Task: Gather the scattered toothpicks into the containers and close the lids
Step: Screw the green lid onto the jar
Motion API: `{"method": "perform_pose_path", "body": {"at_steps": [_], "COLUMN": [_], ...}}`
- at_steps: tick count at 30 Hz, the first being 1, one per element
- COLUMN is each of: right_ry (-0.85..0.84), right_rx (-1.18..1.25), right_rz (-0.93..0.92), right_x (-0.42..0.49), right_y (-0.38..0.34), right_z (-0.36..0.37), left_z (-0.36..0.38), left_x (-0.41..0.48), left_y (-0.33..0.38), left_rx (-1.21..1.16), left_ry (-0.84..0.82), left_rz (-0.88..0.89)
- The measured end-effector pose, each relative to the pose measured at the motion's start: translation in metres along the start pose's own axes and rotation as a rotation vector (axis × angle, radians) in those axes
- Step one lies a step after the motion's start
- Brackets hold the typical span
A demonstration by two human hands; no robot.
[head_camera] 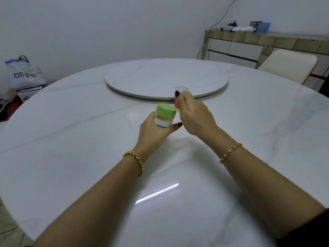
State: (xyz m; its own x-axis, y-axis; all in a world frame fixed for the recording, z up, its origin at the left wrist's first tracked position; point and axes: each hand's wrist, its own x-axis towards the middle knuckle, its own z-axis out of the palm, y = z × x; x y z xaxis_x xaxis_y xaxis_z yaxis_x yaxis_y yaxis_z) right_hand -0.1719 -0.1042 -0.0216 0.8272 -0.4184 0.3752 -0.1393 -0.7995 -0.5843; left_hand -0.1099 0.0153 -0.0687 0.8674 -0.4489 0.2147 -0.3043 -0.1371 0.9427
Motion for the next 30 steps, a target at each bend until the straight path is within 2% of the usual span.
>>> {"method": "perform_pose_path", "body": {"at_steps": [3, 8, 13, 22, 30], "right_ry": [0.037, 0.005, 0.023, 0.078, 0.062], "right_rx": [0.137, 0.159, 0.109, 0.051, -0.012], "right_rz": [0.126, 0.263, 0.247, 0.186, 0.147], "right_x": [0.019, 0.050, 0.070, 0.099, 0.116], "right_y": [0.025, 0.069, 0.088, 0.105, 0.103], "right_z": [0.002, 0.021, 0.037, 0.057, 0.064], "left_z": [-0.006, -0.013, -0.010, 0.003, 0.006], "left_x": [0.004, 0.015, 0.041, 0.069, 0.072], "left_y": [-0.004, -0.007, -0.010, -0.026, -0.030], "left_rx": [-0.077, -0.132, -0.113, -0.133, -0.007], "left_ry": [0.012, -0.031, -0.049, 0.031, 0.067], "left_rz": [-0.030, -0.068, -0.094, 0.001, 0.058]}}
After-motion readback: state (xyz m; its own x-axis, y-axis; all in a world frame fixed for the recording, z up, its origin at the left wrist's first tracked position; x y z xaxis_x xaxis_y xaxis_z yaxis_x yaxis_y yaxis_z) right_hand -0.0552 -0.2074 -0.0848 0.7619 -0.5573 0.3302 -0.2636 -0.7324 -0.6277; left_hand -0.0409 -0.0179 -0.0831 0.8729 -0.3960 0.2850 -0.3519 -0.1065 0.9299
